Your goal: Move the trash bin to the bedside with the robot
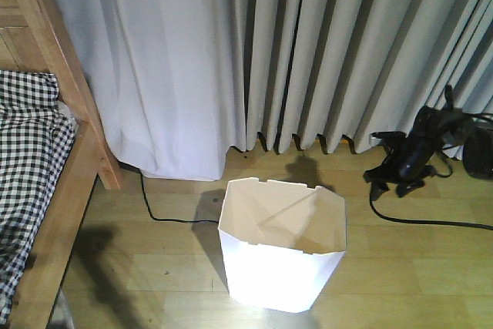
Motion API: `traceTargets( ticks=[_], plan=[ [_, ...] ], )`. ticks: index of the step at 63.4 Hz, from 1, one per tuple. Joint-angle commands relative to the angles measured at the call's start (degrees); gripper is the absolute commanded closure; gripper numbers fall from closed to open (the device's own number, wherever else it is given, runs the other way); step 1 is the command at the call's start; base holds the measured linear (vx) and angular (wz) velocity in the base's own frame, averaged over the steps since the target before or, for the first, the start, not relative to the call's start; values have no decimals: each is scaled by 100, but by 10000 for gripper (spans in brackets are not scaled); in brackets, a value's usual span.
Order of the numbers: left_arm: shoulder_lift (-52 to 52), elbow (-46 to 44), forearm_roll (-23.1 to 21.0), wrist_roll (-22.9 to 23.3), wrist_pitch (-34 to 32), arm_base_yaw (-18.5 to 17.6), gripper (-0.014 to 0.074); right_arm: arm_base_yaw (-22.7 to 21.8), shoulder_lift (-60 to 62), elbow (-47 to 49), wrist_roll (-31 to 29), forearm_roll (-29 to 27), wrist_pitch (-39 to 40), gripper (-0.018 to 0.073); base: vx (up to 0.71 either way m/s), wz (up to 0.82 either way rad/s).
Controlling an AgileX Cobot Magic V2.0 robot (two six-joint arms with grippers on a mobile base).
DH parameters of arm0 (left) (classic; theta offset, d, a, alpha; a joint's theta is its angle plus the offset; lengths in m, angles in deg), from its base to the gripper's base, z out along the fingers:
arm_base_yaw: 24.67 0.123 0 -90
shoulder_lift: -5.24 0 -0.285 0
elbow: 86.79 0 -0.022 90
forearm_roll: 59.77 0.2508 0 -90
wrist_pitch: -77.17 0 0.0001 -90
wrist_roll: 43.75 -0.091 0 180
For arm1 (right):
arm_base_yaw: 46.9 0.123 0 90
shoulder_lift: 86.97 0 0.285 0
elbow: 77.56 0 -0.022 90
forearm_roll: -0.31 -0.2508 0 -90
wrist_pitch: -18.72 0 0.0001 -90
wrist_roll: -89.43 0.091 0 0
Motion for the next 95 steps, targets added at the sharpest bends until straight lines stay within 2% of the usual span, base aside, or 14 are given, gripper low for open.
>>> traceTargets(
  ticks=[1,14,25,31,41,51,60,70,86,95],
  plan=[
    [-55,163,-56,15,-381,-18,602,-47,698,71,401,361,-426,71,0,0],
    [-55,163,-56,15,-381,-18,602,-32,1723,71,685,468,-600,111,0,0],
    [-55,163,-56,15,-381,-18,602,-32,2443,65,564,457,-878,126,0,0],
    [-55,163,-56,15,-381,-18,602,-32,2959,-269,555,398,-790,126,0,0],
    [-55,163,-56,15,-381,-18,602,-32,4035,-1564,561,403,88,126,0,0],
    [-55,163,-56,15,-381,-18,602,-26,5468,-3152,554,385,1328,126,0,0],
    [-55,163,-56,15,-381,-18,602,-9,6647,-4454,459,-156,2154,126,0,0],
    [-55,163,-56,15,-381,-18,602,-9,8177,-5908,-19,-820,2983,126,0,0],
    [-55,163,-56,15,-381,-18,602,-9,10680,-7826,-240,-1150,4158,126,0,0],
    [-55,163,-56,15,-381,-18,602,-9,12297,-8766,-235,-1433,5151,126,0,0]
  ],
)
